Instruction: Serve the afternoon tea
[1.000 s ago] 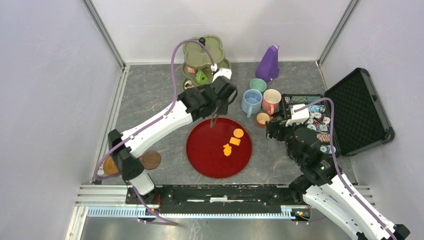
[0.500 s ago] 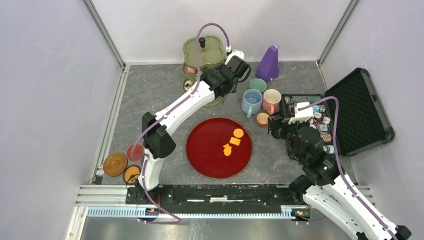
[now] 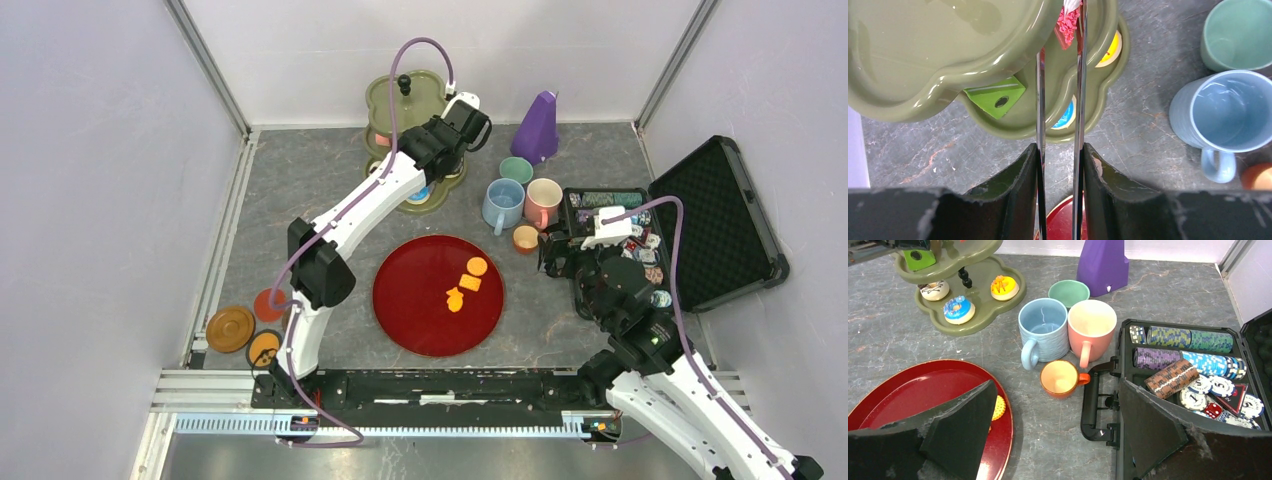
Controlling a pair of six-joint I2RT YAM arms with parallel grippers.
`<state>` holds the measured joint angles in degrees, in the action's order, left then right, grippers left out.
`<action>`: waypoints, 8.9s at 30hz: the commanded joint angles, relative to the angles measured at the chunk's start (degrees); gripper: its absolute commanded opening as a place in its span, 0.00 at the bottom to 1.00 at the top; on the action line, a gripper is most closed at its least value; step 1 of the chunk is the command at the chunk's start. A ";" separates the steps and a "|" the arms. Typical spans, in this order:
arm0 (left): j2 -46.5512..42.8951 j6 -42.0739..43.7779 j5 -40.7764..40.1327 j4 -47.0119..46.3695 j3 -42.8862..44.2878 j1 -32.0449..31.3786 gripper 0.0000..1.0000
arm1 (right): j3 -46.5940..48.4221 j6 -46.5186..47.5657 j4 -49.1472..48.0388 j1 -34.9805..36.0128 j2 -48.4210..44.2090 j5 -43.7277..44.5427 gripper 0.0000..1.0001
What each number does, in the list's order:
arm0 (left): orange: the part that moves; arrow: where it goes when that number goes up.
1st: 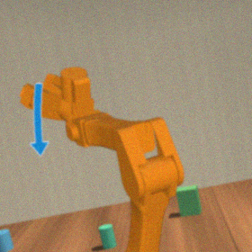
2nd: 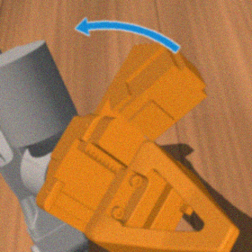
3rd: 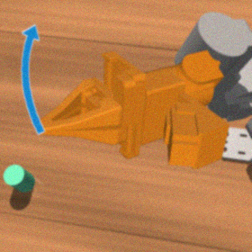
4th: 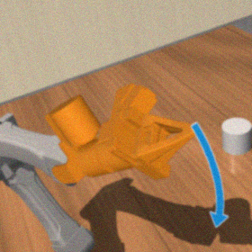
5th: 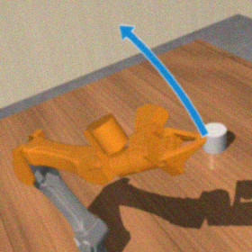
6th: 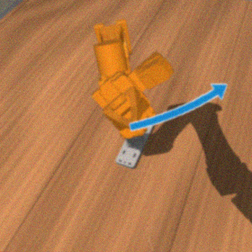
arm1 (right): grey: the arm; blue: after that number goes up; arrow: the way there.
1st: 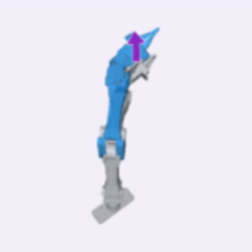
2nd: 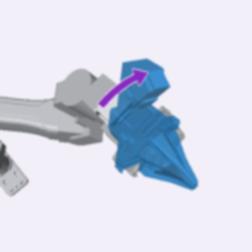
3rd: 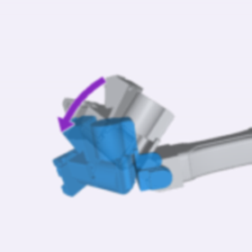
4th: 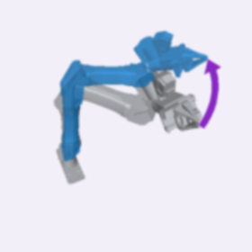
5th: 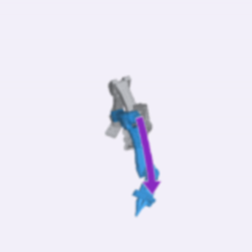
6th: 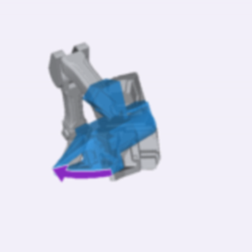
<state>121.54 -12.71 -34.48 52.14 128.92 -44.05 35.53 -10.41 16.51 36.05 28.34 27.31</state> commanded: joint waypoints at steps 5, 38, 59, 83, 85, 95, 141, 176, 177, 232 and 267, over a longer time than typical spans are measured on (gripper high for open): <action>1.60 5.59 -3.59 -0.80 2.65 0.64 0.40 | 1.39 -0.20 0.20 0.16 -1.94 1.75 0.98; -45.11 -8.35 35.38 2.35 -46.72 -0.72 0.56 | -0.11 1.38 -3.79 0.16 1.81 0.57 0.98; -45.24 -42.67 18.59 2.97 -60.65 -27.31 0.62 | -3.45 -0.97 -3.47 0.16 -1.67 -5.71 0.98; -32.69 -40.03 15.94 4.37 -55.75 -28.95 0.48 | -4.81 -0.60 -0.08 0.16 -7.66 -5.18 0.98; -32.71 -39.76 15.58 5.26 -55.33 -28.94 0.44 | -4.85 -0.75 -0.09 0.16 -7.36 -5.50 0.98; -34.61 -37.34 9.91 11.14 -52.36 -28.83 0.34 | -4.52 -1.10 -0.67 0.16 -6.04 -5.36 0.98; -19.96 -0.04 16.20 6.14 -3.48 14.52 0.27 | 1.82 0.26 -5.20 0.16 4.46 0.94 0.98; -52.39 -0.48 41.80 -2.21 -40.65 14.27 0.66 | 1.21 -0.99 -5.76 0.13 4.35 -1.52 0.98; -54.11 -1.93 42.87 -3.02 -44.33 13.90 0.66 | 1.21 -0.99 -5.78 0.15 4.56 -1.71 0.98; -22.80 -33.17 4.42 -2.00 -50.06 -32.76 0.46 | -1.32 -1.42 4.03 0.18 -7.93 -5.90 0.98; -28.23 -28.27 11.86 -1.34 -51.91 -25.40 0.60 | -2.48 -2.57 1.42 0.16 -5.20 -6.45 0.98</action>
<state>92.53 -44.56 -24.01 52.12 76.86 -70.52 33.17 -12.38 20.23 36.05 23.29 20.71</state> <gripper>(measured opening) 0.602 0.980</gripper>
